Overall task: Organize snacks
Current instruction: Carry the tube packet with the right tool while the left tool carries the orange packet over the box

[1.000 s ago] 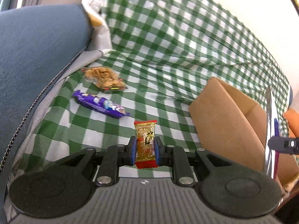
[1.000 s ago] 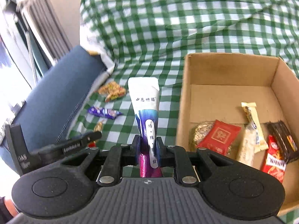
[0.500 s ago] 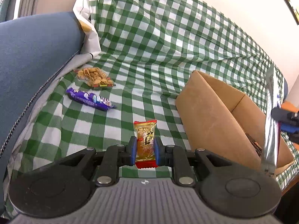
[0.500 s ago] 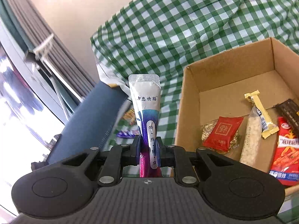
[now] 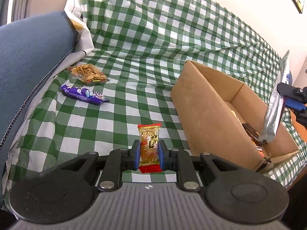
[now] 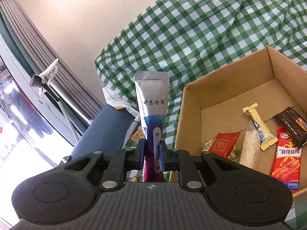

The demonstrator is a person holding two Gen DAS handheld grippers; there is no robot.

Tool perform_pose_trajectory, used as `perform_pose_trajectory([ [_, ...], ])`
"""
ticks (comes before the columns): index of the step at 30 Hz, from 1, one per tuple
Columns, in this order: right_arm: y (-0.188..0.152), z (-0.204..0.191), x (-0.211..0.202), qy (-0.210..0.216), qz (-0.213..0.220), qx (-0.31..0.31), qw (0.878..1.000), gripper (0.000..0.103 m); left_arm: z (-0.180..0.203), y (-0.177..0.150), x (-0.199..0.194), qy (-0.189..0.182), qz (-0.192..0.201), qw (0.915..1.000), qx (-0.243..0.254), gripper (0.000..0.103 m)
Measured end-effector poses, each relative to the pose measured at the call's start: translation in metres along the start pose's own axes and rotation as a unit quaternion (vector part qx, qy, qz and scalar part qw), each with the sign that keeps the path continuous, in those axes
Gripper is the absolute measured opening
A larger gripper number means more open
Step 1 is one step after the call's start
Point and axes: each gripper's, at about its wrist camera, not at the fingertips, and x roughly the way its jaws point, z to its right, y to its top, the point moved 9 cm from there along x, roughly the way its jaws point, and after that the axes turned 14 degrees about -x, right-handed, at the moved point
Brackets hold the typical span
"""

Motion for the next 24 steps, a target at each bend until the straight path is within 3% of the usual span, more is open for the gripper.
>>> perform_pose_trajectory([
  [6,0.005,0.007,-0.008,-0.018,0.015,0.003,1.000,0.016,0.009,-0.003,-0.009,-0.005,0.002,1.0000,0.007,0.021],
  [12,0.014,0.025,-0.021,-0.100,0.042,-0.008,0.994,0.016,0.024,0.005,-0.019,-0.013,0.010,0.9997,0.017,0.021],
  [16,0.016,0.040,-0.029,-0.124,0.054,0.011,0.991,0.016,0.039,0.018,-0.025,-0.023,0.023,0.9994,0.014,0.021],
  [24,0.021,0.059,-0.044,-0.183,0.079,0.012,0.980,0.016,0.110,0.055,-0.042,-0.077,0.055,0.9952,0.026,0.021],
])
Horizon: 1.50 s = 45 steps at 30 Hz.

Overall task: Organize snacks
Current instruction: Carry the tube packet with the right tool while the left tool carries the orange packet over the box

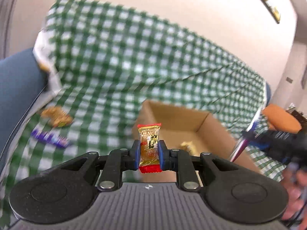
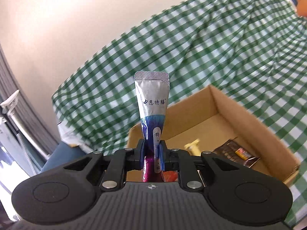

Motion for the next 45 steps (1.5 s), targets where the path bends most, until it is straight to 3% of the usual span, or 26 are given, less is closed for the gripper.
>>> perform_pose_trajectory([
  [9,0.004,0.011,-0.006,-0.044,0.017,-0.030,0.998,0.016,0.090,0.029,0.007,-0.061,0.022,0.9971,0.041,0.021],
  [18,0.010,0.015,-0.009,-0.065,0.028,-0.055,0.996,0.016,0.148,0.030,0.040,-0.083,0.011,0.9945,0.063,0.021],
  [26,0.010,0.024,-0.010,-0.078,0.029,-0.047,0.995,0.016,0.165,0.025,0.061,-0.084,0.003,0.9944,0.065,0.021],
  [45,0.009,0.025,-0.001,-0.079,0.027,-0.042,0.996,0.016,0.164,0.026,0.076,-0.075,-0.001,0.9950,0.066,0.021],
])
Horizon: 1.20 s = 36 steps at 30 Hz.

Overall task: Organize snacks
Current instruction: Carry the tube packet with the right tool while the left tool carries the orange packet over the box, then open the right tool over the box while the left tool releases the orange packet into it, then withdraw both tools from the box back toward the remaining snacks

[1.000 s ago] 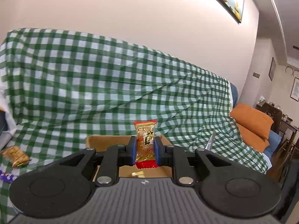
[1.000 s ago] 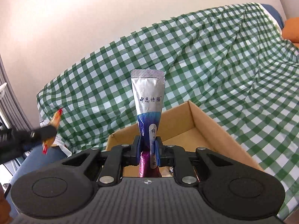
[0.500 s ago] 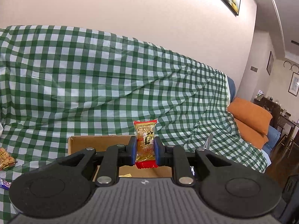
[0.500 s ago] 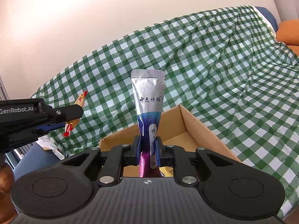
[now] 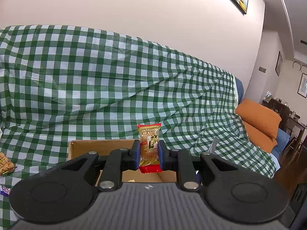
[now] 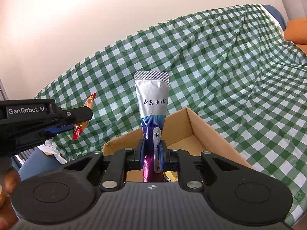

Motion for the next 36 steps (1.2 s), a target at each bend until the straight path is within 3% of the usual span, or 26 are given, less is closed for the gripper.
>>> perform_pose_trajectory([
  [11,-0.005,-0.001,0.005,0.000,-0.008,0.003,1.000,0.016,0.010,0.007,0.003,-0.003,0.002,1.0000,0.003,0.021],
  [13,-0.006,-0.001,0.005,-0.002,-0.009,0.004,1.000,0.017,0.013,0.009,0.001,-0.009,0.001,0.9999,0.006,0.037],
  [14,-0.006,-0.001,0.005,-0.003,-0.010,0.004,1.000,0.020,0.014,0.010,0.000,-0.012,-0.001,0.9999,0.007,0.068],
  [16,-0.009,-0.002,0.007,-0.002,-0.019,0.004,1.000,0.025,0.011,0.013,-0.005,-0.005,0.013,0.9998,0.011,0.097],
  [17,-0.012,-0.003,0.009,-0.002,-0.031,0.002,1.000,0.047,0.007,0.016,-0.010,-0.001,0.024,0.9996,0.015,0.099],
  [19,-0.018,-0.003,0.012,-0.013,-0.046,-0.001,0.999,0.077,-0.005,0.020,-0.017,0.006,0.030,0.9994,0.017,0.099],
  [23,-0.020,-0.006,0.011,-0.016,-0.050,-0.008,0.999,0.077,-0.054,0.037,-0.039,0.038,0.044,0.9981,0.021,0.099],
  [25,-0.022,-0.009,0.012,-0.017,-0.054,-0.014,0.998,0.077,-0.097,0.055,-0.055,0.078,0.060,0.9945,0.035,0.099],
  [27,-0.023,-0.013,0.013,-0.015,-0.056,-0.020,0.998,0.077,-0.144,0.076,-0.073,0.123,0.082,0.9877,0.051,0.099],
  [29,-0.024,-0.017,0.013,-0.013,-0.057,-0.028,0.998,0.077,-0.206,0.100,-0.094,0.191,0.104,0.9737,0.069,0.101],
  [30,-0.024,-0.018,0.013,-0.012,-0.057,-0.032,0.998,0.077,-0.236,0.109,-0.102,0.229,0.108,0.9643,0.079,0.101],
  [33,-0.024,-0.027,0.014,-0.009,-0.057,-0.048,0.997,0.077,-0.332,0.124,-0.125,0.358,0.100,0.9224,0.103,0.101],
  [34,-0.024,-0.029,0.014,-0.008,-0.057,-0.054,0.997,0.077,-0.365,0.125,-0.133,0.384,0.091,0.9142,0.091,0.101],
  [36,-0.025,-0.036,0.014,-0.007,-0.057,-0.065,0.996,0.077,-0.409,0.122,-0.144,0.405,0.075,0.9088,0.066,0.101],
])
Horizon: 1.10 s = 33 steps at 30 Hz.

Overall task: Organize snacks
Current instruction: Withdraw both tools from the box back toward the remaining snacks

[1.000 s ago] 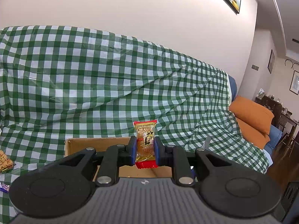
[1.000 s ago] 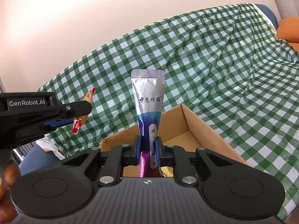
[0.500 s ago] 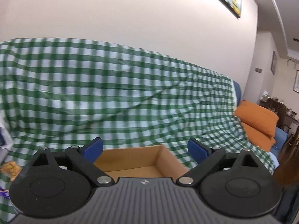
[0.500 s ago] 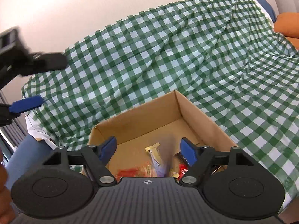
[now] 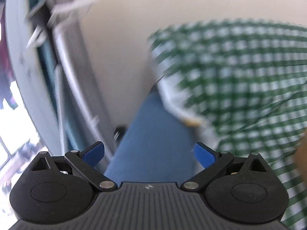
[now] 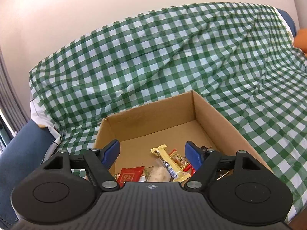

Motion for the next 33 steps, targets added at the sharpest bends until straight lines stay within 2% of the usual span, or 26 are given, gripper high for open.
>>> perform_pose_trajectory([
  [3,-0.001,-0.010,0.003,-0.001,-0.004,-0.015,1.000,0.077,-0.024,-0.010,0.009,0.014,-0.011,0.9998,-0.006,0.101],
  [5,-0.002,-0.017,0.006,-0.003,-0.009,-0.025,1.000,0.077,-0.027,-0.011,-0.010,0.022,-0.020,0.9995,-0.012,0.101],
  [7,-0.004,-0.024,0.011,-0.004,-0.016,-0.034,0.999,0.077,-0.024,-0.006,-0.041,0.043,-0.003,0.9989,-0.020,0.101],
  [10,-0.005,-0.035,0.017,-0.004,-0.020,-0.044,0.999,0.077,0.006,-0.007,-0.086,0.001,0.041,0.9990,-0.016,0.103],
  [12,-0.005,-0.041,0.021,-0.003,-0.020,-0.052,0.998,0.077,0.041,-0.017,-0.098,-0.054,0.043,0.9976,0.005,0.103],
  [13,-0.004,-0.044,0.022,-0.002,-0.020,-0.056,0.998,0.076,0.052,-0.020,-0.098,-0.059,0.043,0.9973,0.010,0.103],
  [15,-0.004,-0.049,0.026,-0.002,-0.021,-0.064,0.998,0.076,0.061,-0.021,-0.094,-0.047,0.054,0.9973,0.017,0.103],
  [19,-0.004,-0.052,0.032,-0.001,-0.026,-0.062,0.998,0.076,0.038,0.007,-0.065,0.034,0.101,0.9915,0.074,0.103],
  [20,-0.004,-0.052,0.033,0.000,-0.027,-0.059,0.998,0.076,0.027,0.013,-0.051,0.045,0.095,0.9915,0.077,0.103],
  [23,-0.004,-0.053,0.033,0.008,-0.026,-0.056,0.998,0.076,-0.009,0.007,-0.012,0.058,0.031,0.9961,0.059,0.103],
  [25,-0.003,-0.054,0.033,0.010,-0.025,-0.057,0.998,0.076,-0.032,-0.014,-0.004,0.081,-0.034,0.9954,0.037,0.103],
  [26,-0.003,-0.054,0.034,0.012,-0.026,-0.056,0.998,0.076,-0.045,-0.022,-0.017,0.106,-0.056,0.9924,0.026,0.101],
  [27,-0.003,-0.054,0.034,0.013,-0.026,-0.054,0.998,0.076,-0.052,-0.020,-0.037,0.123,-0.042,0.9914,0.015,0.102],
  [28,-0.003,-0.054,0.035,0.015,-0.027,-0.053,0.998,0.076,-0.053,-0.014,-0.064,0.130,-0.003,0.9915,0.002,0.103],
  [30,-0.002,-0.055,0.035,0.019,-0.026,-0.049,0.998,0.076,-0.036,-0.007,-0.095,0.117,0.043,0.9921,0.007,0.103],
  [31,-0.002,-0.056,0.035,0.022,-0.026,-0.047,0.998,0.076,-0.018,-0.006,-0.104,0.090,0.059,0.9940,0.019,0.103],
  [33,-0.002,-0.059,0.036,0.026,-0.026,-0.048,0.998,0.076,0.024,-0.010,-0.112,0.008,0.071,0.9969,0.033,0.103],
])
